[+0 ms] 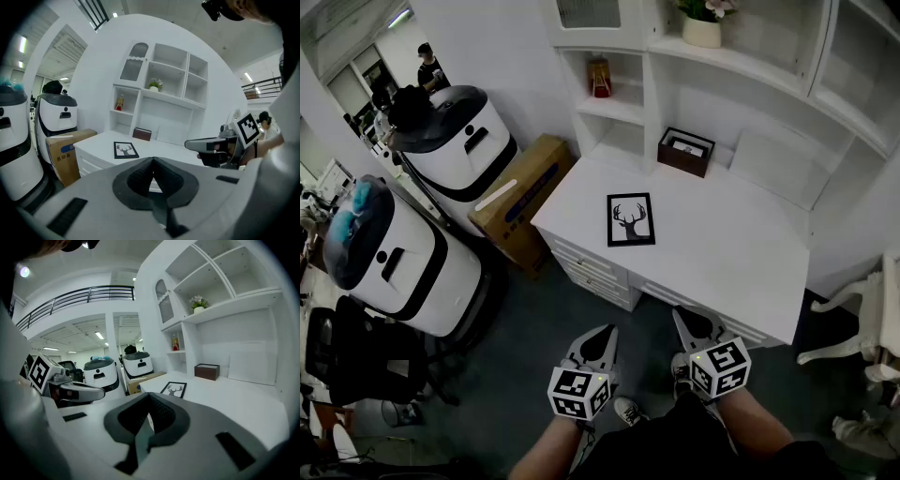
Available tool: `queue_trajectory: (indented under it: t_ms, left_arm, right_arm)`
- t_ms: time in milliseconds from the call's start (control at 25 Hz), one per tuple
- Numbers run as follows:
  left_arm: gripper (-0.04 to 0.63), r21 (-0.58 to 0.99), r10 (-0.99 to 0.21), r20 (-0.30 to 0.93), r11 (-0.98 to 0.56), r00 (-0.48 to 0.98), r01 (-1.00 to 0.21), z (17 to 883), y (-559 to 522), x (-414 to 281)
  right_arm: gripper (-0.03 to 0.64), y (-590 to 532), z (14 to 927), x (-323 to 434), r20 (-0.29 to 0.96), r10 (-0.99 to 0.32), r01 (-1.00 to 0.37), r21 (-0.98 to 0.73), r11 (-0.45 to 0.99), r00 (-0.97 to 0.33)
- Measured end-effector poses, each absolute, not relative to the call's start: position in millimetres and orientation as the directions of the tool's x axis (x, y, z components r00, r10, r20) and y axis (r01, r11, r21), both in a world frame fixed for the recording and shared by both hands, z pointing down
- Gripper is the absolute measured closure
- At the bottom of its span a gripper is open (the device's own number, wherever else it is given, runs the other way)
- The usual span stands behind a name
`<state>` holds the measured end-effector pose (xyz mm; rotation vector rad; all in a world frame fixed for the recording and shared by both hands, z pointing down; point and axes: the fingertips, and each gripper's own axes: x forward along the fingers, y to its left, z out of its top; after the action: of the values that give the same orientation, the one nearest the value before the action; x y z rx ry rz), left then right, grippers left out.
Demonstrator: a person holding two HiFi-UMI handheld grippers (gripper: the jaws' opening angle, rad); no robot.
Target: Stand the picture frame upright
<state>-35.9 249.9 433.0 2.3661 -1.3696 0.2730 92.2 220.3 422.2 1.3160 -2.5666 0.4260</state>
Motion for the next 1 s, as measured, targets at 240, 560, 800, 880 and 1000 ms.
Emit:
queue_trajectory:
  t_ms: [240,560,800,880,1000]
  left_arm:
    - [0.591,0.234,-0.787,0.356,-0.448,0.504,-0.863,434.6,247.9,-32.1]
    - [0.589,0.233,-0.781,0.356,-0.458,0.514,-0.858,434.6,252.6,-28.2]
    - [0.589,0.226,-0.787,0.346,-0.458,0.511,-0.86,431.0,259.4,-32.8]
    - [0.59,0.225,-0.79,0.343,-0.457,0.509,-0.861,429.6,263.0,-34.8]
    - [0.59,0.224,-0.789,0.344,-0.457,0.509,-0.861,429.6,268.2,-36.3]
  right_arm:
    - [0.614,218.0,424.3,94.3,0.328,-0.752,-0.818,-0.154,0.555,-0.572]
    - [0.614,221.2,418.9,94.8,0.297,-0.766,-0.82,-0.146,0.554,-0.57]
    - [0.614,225.2,413.8,91.2,0.287,-0.768,-0.818,-0.142,0.558,-0.573]
    - [0.614,228.2,412.5,89.6,0.286,-0.767,-0.817,-0.14,0.56,-0.574]
    - [0.614,231.9,411.7,87.9,0.287,-0.766,-0.816,-0.136,0.562,-0.576]
